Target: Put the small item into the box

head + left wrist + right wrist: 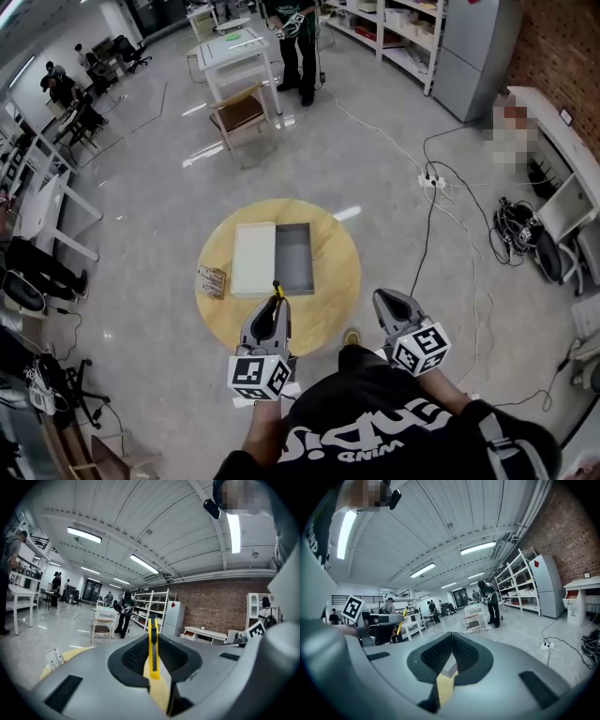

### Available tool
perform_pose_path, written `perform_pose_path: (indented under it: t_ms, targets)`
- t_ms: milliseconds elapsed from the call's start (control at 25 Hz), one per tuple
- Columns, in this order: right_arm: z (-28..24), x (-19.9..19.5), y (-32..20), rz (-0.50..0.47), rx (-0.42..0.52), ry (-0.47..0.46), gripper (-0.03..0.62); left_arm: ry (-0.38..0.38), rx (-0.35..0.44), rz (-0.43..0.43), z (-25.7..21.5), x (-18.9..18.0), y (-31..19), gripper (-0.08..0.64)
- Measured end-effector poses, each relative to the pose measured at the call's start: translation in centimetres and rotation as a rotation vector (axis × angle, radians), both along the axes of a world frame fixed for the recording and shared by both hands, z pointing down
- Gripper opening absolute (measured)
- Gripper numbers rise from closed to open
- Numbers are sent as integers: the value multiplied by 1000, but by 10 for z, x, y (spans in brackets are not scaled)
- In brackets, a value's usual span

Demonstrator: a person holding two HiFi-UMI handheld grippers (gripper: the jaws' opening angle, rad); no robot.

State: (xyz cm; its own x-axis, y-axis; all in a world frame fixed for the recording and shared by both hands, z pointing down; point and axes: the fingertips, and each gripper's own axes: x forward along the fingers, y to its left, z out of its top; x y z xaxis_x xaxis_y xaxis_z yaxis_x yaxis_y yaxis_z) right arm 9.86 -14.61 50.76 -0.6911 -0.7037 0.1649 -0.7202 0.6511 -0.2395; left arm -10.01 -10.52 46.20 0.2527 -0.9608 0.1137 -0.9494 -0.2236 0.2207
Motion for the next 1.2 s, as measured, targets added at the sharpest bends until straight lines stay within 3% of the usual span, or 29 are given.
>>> perform_pose_path:
  t_ms: [360, 560, 1040, 1200]
  targets:
    - [-1, 3, -78, -106, -11, -7, 3, -19, 8, -91, -11, 11, -60, 67]
    - [-4, -13, -97, -132, -25, -18, 3, -24, -6, -116, -15, -2, -74, 67]
    - [-4, -41, -129, -108, -31, -30, 3, -37, -3, -62, -21, -30, -120, 67]
    - [-1, -53, -138, -108, -26, -31, 3, -64, -58, -32, -8, -39, -145, 67]
